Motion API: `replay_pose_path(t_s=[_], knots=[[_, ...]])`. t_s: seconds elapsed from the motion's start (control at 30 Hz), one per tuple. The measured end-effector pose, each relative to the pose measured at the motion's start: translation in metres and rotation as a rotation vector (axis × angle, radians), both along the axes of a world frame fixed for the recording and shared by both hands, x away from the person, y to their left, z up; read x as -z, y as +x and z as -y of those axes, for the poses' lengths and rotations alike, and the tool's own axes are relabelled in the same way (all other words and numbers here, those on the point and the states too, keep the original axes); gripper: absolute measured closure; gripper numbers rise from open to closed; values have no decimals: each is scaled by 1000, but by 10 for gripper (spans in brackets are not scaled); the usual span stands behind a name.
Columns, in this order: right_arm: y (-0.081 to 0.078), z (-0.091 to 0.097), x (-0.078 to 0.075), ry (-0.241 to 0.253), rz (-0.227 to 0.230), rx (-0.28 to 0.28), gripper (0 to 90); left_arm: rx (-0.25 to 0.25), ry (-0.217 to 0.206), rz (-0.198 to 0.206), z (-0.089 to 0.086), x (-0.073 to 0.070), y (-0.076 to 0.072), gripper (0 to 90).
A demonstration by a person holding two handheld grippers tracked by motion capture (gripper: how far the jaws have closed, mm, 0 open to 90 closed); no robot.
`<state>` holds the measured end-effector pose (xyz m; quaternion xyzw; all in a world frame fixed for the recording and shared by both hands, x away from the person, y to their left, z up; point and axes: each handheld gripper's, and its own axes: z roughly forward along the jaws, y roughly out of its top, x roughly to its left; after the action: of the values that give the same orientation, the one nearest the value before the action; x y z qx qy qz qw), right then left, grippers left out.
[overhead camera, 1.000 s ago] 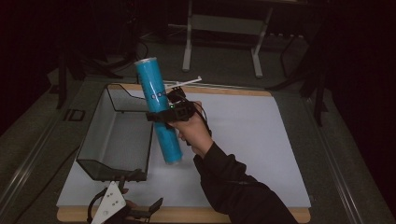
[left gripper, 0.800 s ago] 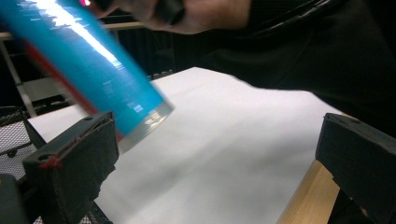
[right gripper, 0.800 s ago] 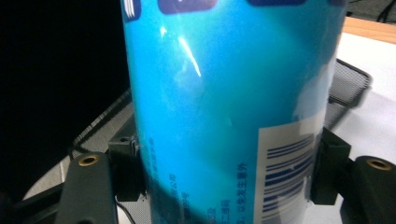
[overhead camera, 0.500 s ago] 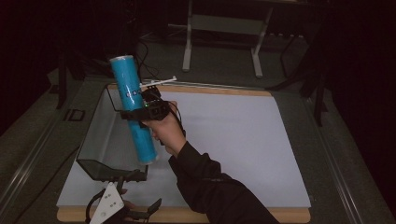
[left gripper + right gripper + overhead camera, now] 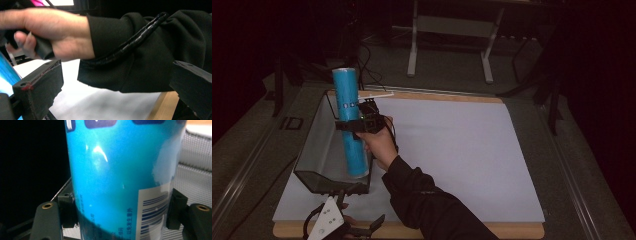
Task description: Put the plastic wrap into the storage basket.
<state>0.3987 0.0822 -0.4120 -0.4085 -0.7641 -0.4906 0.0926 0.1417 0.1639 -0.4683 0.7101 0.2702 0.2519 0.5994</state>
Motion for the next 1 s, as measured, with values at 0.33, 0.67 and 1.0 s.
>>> replay_pose_path(t_s=[0.33, 0.67, 1.0], knots=[[-1, -11, 30, -151, -48, 58, 314, 1, 0, 5, 0, 0, 0, 3], [3, -16, 39, -206, -57, 170, 306, 15, 4, 2, 1, 0, 1, 3], [14, -19, 54, -260, -112, 181, 288, 24, -1, -2, 0, 0, 3, 3]])
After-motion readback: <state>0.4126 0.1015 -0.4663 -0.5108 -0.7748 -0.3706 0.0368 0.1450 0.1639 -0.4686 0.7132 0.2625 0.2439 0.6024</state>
